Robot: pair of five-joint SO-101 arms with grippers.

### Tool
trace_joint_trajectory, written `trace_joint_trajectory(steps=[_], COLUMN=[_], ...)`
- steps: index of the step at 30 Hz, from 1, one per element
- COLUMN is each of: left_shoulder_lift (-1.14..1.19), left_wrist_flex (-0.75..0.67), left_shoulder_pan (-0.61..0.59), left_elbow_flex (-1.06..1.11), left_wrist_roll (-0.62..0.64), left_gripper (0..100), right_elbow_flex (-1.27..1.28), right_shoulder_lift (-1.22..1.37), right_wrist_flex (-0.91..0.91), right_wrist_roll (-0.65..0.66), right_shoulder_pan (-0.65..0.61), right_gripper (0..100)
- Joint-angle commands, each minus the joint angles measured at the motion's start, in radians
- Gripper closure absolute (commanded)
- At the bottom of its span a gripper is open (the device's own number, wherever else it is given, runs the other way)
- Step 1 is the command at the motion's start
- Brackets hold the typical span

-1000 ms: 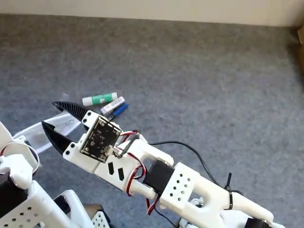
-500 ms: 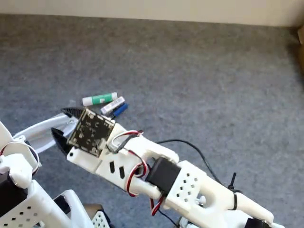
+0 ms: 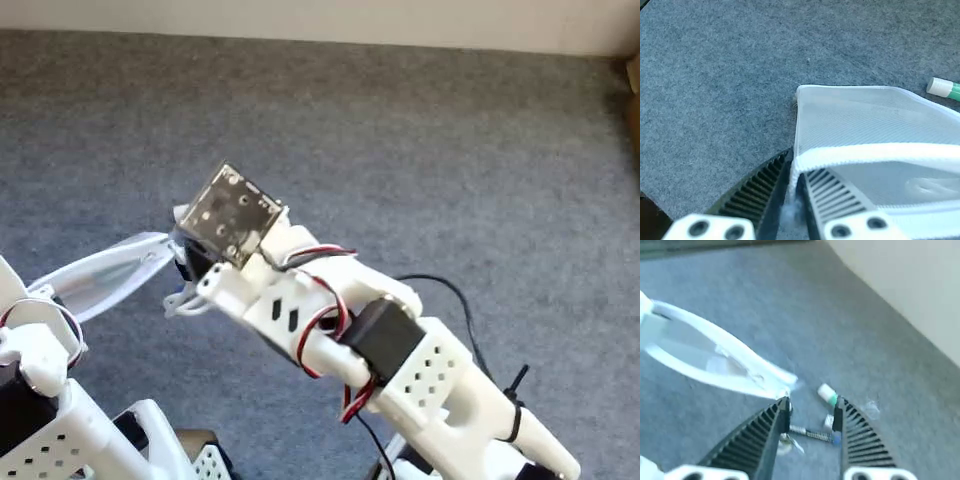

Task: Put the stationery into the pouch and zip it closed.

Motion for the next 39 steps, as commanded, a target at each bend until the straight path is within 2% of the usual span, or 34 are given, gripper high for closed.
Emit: trace_joint_trajectory(steps=[1,6,11,22,30,39], left_shoulder_lift=[0.005,0.005,0.005,0.005,0.005,0.005], left_wrist_flex=[-0.005,-0.005,-0.005,-0.003,-0.002,-0.002], left_shoulder_pan=[-0.007,-0.007,-0.007,-0.007,-0.008,-0.012], left_elbow_flex=[-0.007,-0.007,-0.007,-0.007,-0.007,-0.007], left_wrist_roll=[-0.005,-0.005,-0.005,-0.005,-0.005,-0.005], left_gripper=[99,99,99,99,99,99], right_elbow_flex=[-0.053,-0.053,0.03,0.406,0.441,0.381], right_shoulder_lift=[-0.031,-0.028,-0.027,-0.027,-0.005,0.335], right_wrist_flex=[0.084,0.252,0.312,0.038,0.007,-0.074], right_wrist_roll=[0.005,-0.18,-0.206,-0.206,-0.204,-0.21], right_shoulder_pan=[0.065,0.165,0.243,0.271,0.275,0.272], right_gripper=[85.7,85.7,85.4,85.4,85.4,85.4])
